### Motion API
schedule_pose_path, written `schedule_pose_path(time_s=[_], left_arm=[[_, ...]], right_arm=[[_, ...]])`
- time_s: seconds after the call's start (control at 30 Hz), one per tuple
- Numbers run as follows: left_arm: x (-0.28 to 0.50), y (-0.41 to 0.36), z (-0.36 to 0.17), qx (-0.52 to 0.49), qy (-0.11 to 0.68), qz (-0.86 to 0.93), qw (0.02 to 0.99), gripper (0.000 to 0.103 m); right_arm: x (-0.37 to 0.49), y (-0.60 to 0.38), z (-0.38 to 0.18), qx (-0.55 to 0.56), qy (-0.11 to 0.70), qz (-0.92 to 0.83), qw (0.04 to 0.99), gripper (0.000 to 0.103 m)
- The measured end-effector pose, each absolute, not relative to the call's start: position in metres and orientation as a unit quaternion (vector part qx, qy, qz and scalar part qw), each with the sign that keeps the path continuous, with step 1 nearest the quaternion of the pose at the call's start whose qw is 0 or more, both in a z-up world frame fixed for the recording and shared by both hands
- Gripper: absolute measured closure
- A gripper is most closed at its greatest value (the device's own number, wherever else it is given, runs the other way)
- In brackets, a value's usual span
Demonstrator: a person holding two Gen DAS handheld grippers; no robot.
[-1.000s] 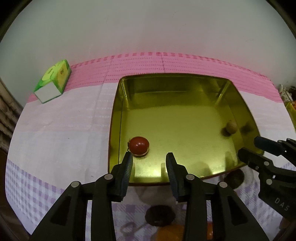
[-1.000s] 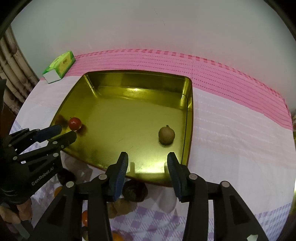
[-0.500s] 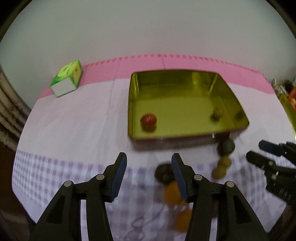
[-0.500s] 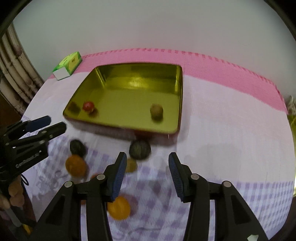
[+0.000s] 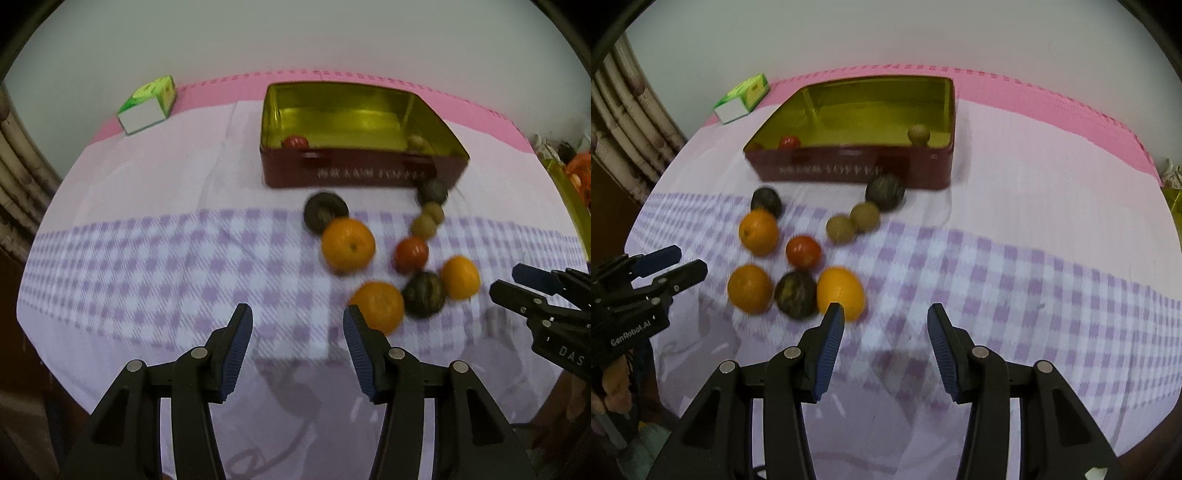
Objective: Organize fruits
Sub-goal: 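Withdraw both tools from the tin back toward the remaining fruits, then close the right gripper on an orange while the left gripper closes on another orange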
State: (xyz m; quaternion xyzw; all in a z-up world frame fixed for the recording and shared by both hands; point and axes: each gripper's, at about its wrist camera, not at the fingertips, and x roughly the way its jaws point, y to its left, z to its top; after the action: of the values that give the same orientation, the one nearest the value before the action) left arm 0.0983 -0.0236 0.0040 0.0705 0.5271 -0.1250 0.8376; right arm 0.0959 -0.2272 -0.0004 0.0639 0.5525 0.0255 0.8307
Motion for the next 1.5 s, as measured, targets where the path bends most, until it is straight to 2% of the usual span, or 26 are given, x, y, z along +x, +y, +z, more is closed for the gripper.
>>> schedule_pose_path(time_s=[0.77,0.83,0.97,1.5], left_arm=[[0.091,-0.043,-0.023,0.089,0.553,-0.140,0.817,0.050],[0.091,-0.042,-0.024,0.089,0.555,-0.138,0.816,0.050],[0.091,-0.042,-0.025,0.089,0.555,-0.139,0.815,0.050],[0.089,-0.051,-0.024,0.097,0.557,-0.153,0.811,0.050]], right_arm=[[0.120,-0.196,-0.033,0.035,0.577,0.040,0.815,0.059],[0.124,-0.194,-0.033,0.031,0.575,0.038,0.817,0.061],[0.126,-0.193,-0.033,0.028,0.573,0.042,0.818,0.071],[0.120,-0.219,-0.033,0.049,0.576,-0.003,0.816,0.072]])
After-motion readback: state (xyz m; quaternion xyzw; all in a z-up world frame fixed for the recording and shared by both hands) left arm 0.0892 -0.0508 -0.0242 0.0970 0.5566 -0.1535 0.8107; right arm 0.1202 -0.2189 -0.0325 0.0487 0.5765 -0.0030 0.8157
